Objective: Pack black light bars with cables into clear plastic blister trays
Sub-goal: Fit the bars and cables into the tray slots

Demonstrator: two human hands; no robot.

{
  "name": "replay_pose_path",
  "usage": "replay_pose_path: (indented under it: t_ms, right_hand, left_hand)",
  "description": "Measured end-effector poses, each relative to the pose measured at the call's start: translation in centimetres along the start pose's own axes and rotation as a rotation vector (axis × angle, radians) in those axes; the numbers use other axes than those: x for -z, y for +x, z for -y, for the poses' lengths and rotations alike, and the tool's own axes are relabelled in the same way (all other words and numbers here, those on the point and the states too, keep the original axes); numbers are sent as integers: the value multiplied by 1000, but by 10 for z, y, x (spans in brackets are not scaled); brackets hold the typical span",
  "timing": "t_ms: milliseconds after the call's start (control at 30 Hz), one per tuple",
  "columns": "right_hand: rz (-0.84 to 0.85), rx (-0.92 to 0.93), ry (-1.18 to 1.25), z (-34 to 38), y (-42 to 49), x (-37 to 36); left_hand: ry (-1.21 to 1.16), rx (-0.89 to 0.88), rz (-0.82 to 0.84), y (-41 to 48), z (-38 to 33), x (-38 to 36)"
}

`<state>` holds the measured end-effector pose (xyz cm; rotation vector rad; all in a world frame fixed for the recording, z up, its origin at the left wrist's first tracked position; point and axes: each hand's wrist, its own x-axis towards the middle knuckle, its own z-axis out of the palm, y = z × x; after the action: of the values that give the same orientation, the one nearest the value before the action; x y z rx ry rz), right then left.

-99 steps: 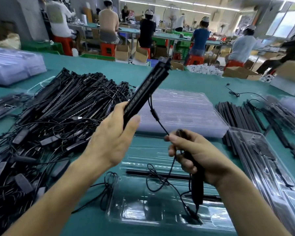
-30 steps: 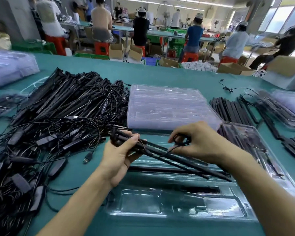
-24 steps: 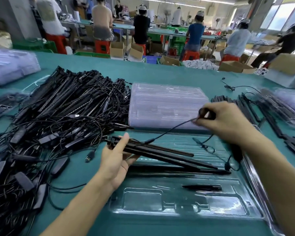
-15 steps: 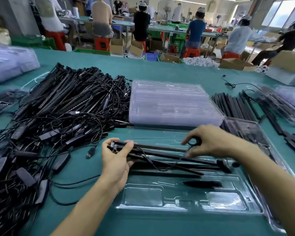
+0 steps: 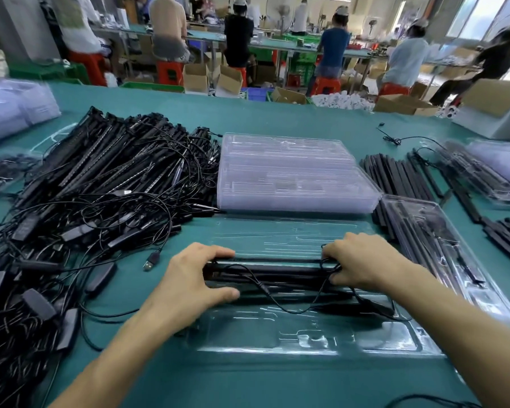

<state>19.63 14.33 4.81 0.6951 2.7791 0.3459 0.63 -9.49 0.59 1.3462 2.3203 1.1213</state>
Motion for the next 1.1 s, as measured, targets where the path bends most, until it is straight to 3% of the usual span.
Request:
replay_pose_path:
  t_ms: [200, 400, 567, 700, 900, 1100]
  right_hand:
    - [-51, 73, -61, 2, -6, 15]
    - [6, 80, -29, -6, -29, 29]
    - [68, 52, -58, -2, -35, 14]
    - [53, 33, 2, -2, -34, 5]
    - [70, -43, 53, -6, -40, -3]
    - [71, -41, 84, -4, -47, -8]
  left_hand:
    - [477, -76, 20, 1, -5, -2]
    - [462, -46, 156, -14, 3, -10]
    - [676, -146, 179, -16, 3, -18]
    - [710, -121, 243, -13, 7, -21]
    - [850, -176, 175, -18, 7, -23]
    - [727, -362, 74, -22, 7, -26]
